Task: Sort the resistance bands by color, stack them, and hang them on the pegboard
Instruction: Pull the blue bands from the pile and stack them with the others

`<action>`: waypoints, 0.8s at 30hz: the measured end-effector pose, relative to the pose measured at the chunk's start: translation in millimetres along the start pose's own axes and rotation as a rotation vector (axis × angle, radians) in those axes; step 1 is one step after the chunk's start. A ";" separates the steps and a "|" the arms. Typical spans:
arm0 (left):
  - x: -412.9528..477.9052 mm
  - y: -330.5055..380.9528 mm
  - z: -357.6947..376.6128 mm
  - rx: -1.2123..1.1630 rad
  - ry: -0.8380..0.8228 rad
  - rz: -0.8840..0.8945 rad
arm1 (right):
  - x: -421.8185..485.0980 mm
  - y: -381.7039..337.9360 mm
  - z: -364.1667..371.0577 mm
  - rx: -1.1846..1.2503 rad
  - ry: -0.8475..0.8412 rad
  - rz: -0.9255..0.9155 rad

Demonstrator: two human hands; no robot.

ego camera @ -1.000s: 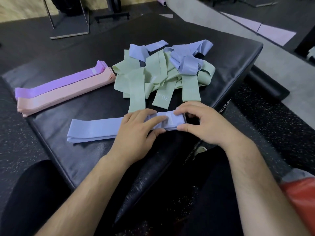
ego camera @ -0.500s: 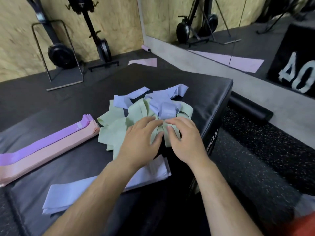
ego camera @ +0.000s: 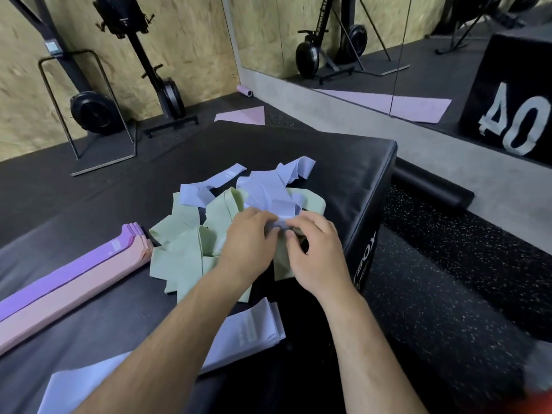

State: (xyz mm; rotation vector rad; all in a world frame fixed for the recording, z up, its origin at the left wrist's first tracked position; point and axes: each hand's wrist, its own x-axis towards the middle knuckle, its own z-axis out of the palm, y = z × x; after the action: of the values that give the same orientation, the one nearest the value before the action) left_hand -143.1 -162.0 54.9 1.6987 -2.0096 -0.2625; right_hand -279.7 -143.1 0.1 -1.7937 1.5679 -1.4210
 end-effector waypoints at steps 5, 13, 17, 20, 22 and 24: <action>-16.5 14.4 -15.8 -0.216 0.060 -0.047 | -0.2 -13.2 -6.4 0.051 0.051 0.009; -53.7 16.6 -34.5 -0.291 0.057 -0.033 | -4.0 -26.3 -16.2 0.249 -0.014 0.105; -69.3 12.7 -42.0 -0.274 0.052 -0.031 | -5.1 -35.7 -23.2 0.240 -0.050 0.093; -78.5 10.6 -47.8 -0.331 0.066 -0.045 | -7.4 -43.8 -28.3 0.214 -0.081 0.072; -81.2 9.6 -51.8 -0.373 0.060 -0.072 | -11.1 -45.4 -28.4 0.159 -0.124 0.081; -81.4 6.3 -52.6 -0.338 0.037 -0.073 | -16.1 -41.1 -25.3 0.081 -0.167 0.089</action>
State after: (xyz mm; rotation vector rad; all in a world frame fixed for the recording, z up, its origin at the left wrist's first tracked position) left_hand -114.7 -73.5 83.2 1.5500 -1.7605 -0.5579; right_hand -277.5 -107.5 36.4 -1.7257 1.4652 -1.2425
